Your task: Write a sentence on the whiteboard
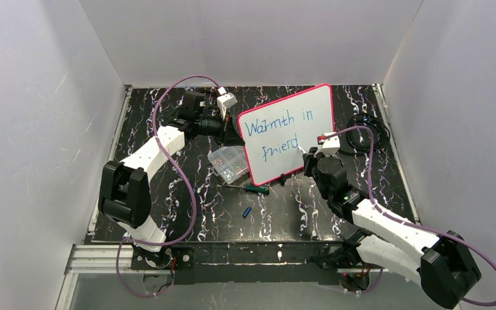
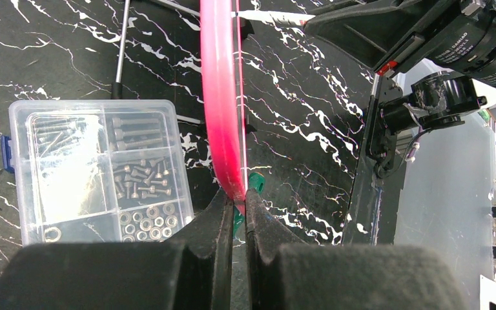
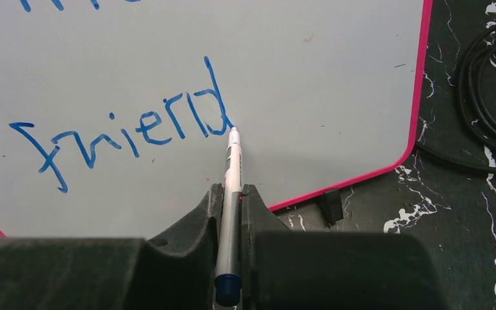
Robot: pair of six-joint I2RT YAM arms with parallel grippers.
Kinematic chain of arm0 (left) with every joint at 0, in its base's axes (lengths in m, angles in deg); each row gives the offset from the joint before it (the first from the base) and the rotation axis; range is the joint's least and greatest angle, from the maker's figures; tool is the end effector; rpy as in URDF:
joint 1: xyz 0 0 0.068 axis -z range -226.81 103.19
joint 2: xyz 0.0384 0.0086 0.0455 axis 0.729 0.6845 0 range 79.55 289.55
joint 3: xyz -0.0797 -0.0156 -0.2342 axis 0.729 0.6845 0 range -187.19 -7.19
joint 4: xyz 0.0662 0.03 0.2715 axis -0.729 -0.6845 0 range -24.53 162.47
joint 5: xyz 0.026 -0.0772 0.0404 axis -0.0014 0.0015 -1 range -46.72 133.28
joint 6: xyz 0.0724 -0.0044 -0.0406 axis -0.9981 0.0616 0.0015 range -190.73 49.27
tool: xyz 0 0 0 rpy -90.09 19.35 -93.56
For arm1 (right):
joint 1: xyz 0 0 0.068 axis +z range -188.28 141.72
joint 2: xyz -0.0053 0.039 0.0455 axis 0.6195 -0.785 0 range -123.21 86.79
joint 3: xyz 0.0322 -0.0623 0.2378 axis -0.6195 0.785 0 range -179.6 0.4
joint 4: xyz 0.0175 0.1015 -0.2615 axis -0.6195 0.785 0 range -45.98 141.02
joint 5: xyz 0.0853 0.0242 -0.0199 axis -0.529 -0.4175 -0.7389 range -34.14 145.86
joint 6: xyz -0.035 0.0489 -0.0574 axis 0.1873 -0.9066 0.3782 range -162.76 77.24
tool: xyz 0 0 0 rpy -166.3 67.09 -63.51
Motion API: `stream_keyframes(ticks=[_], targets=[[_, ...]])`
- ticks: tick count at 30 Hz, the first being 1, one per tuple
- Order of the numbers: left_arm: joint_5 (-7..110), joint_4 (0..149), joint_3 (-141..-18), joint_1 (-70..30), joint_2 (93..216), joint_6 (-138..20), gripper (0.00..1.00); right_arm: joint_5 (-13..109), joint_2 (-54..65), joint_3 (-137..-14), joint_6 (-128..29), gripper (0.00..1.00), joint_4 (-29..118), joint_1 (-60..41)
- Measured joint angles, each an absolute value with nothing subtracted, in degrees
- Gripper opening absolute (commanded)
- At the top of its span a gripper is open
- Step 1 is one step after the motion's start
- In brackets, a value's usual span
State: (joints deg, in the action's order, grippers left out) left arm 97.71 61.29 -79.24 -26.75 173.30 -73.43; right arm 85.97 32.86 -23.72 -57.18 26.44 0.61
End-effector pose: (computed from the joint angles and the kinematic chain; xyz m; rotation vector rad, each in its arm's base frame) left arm 0.3577 -0.1934 0.2455 0.9499 1.8631 -1.1894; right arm 0.2360 0.1436 0.1970 0.0001 1.7597 0.2087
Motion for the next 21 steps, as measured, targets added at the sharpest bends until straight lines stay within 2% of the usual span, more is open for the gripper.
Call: stream_keyframes(ticks=[15, 21], targets=[[97.78, 61.29, -79.24, -26.75, 173.30, -73.32, 0.00, 89.38, 32.35, -23.67, -56.89, 0.01, 27.64, 0.61], [97.78, 61.29, -79.24, -26.75, 173.30, -73.29, 0.00, 87.91, 35.65, -23.70, -56.48, 0.01, 28.05, 0.61]])
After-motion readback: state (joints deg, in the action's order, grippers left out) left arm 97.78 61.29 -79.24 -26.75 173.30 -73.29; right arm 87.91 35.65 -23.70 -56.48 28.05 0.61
